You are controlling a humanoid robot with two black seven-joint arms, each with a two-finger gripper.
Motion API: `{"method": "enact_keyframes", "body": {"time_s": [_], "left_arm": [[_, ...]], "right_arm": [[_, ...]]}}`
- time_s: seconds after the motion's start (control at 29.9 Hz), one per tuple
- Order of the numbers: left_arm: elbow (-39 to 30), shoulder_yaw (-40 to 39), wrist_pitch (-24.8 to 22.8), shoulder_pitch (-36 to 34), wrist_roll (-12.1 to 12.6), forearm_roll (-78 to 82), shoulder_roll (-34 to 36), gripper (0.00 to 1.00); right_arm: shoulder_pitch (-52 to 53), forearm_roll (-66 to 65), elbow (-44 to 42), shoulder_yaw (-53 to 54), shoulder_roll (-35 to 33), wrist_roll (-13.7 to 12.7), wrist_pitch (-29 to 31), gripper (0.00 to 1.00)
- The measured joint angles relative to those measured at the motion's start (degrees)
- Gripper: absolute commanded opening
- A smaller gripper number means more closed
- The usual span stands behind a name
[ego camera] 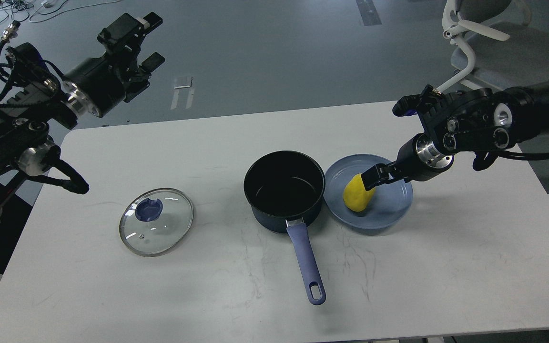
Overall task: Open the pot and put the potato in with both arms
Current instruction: 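Reach the right gripper down to the yellow potato and grasp it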
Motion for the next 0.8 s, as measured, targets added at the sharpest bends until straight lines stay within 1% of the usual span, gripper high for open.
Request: {"method": "enact_keyframes", "body": {"time_s": [0.1,0.2,0.37,0.53,0.8], "left_arm": [[0.0,-0.02,0.01,0.07,0.0,0.0,0.0,0.98],[0.02,-0.02,0.02,0.08,0.0,0.0,0.0,0.98],[0.07,0.02,0.02,0.08,0.0,0.0,0.21,0.98],[0.12,0.05,0.02,0.1,0.0,-0.06,0.44,0.98],[0.1,-0.28,0.13,0.33,0.0,-0.07,0.45,0.98]], "right_arm": [[-0.55,3.8,-0.14,0.0,0.75,-1.54,-1.37,1.0],[-0.73,5.95,-0.18,0.0,1.58,-2.26,-2.11,1.0],[-0.8,6.51,-0.2,0.0,2.9,-2.91,-2.53,1.0],[-1.41,6.54,-0.4,-0.16,4.87,-2.97,-2.62,1.0],[-3.7,6.55,-3.08,-0.26,6.85,-3.61,-3.35,0.99]]}}
